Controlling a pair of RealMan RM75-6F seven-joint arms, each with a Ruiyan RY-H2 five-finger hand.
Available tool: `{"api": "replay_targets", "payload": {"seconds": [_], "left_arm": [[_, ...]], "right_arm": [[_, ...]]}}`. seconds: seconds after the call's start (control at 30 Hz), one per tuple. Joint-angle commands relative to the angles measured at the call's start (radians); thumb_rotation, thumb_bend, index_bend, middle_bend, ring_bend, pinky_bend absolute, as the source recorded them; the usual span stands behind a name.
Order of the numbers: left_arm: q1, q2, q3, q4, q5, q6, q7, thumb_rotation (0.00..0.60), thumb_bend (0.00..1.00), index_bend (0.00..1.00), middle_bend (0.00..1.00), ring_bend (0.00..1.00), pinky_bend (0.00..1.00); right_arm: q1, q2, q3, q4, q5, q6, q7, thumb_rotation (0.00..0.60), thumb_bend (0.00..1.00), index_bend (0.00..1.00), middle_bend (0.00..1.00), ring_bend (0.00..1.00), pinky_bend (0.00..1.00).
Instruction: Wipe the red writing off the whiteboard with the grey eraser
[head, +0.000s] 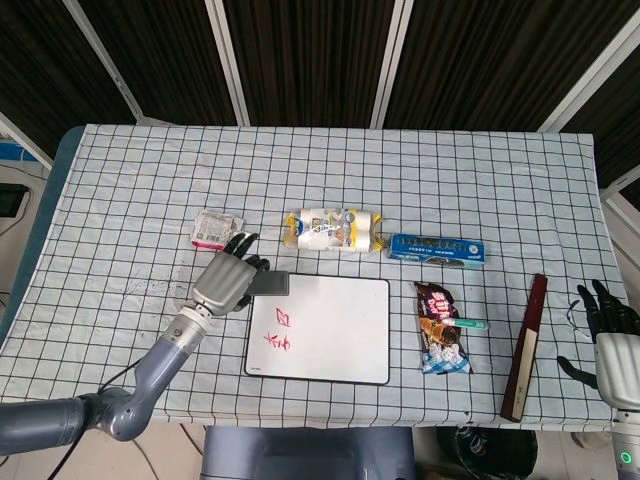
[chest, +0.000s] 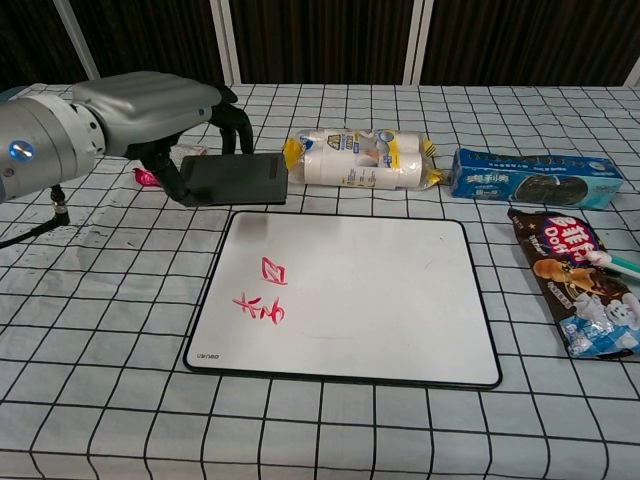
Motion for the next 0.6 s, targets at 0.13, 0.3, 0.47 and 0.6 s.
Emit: {"api": "replay_targets", "payload": {"seconds": [0.13,0.3,0.47,0.6], "left_arm": [[-0.039,-0.066,0.011,0.078,0.0,-0.048,-0.028,0.6,0.35,0.37,0.45,0.0,0.08],[-0.046,-0.086,0.027,0.116,0.016,-0.076,-0.069,0.6,0.35,0.37,0.44,0.0,0.08],[-0.049,-0.105,0.036,0.143,0.04,-0.077,-0.099,0.6,0.35,0.37,0.44,0.0,0.08],[-0.051,-0.123,0.049,0.166,0.061,-0.072,-0.103,0.6,0.35,0.37,0.44,0.0,0.08]], "right_arm": [[-0.001,0.001,0.002,0.0,0.004,0.0,0.002,0.6,0.07,0.0,0.02,0.14,0.19],[0.0,0.0,0.002,0.0,0.005,-0.001,0.001,0.6,0.07,0.0,0.02,0.14,0.19],[0.0,0.0,0.002,-0.001,0.006,-0.002,0.0,0.6,0.07,0.0,0.02,0.14,0.19],[0.0,0.001,0.003,-0.001,0.007,-0.002,0.001,0.6,0.07,0.0,0.02,0.13,0.19]]}}
